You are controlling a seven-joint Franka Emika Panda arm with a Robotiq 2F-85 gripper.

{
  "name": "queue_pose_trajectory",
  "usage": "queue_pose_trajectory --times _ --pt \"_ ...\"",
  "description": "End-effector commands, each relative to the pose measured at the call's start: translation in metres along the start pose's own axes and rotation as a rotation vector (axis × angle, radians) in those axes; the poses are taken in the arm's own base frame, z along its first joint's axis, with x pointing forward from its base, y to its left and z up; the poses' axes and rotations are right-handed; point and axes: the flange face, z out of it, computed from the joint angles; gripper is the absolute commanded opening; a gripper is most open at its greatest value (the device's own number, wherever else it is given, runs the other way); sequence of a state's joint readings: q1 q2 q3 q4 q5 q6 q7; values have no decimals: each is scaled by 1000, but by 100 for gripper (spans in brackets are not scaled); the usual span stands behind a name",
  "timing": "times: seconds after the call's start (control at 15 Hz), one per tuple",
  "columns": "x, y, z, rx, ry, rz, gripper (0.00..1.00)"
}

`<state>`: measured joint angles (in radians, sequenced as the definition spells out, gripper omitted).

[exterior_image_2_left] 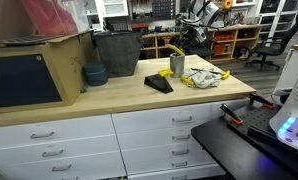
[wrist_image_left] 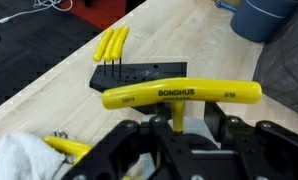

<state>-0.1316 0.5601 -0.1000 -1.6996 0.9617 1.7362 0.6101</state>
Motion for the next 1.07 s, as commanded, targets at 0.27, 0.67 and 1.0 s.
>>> queue_pose_trajectory --times 0.27,0.67,1.0 --pt "-81 -12 -4 -141 348 -222 100" --pt "-123 -9 -18 -141 622 -352 100" --pt "-146 2 -23 -134 726 -408 100"
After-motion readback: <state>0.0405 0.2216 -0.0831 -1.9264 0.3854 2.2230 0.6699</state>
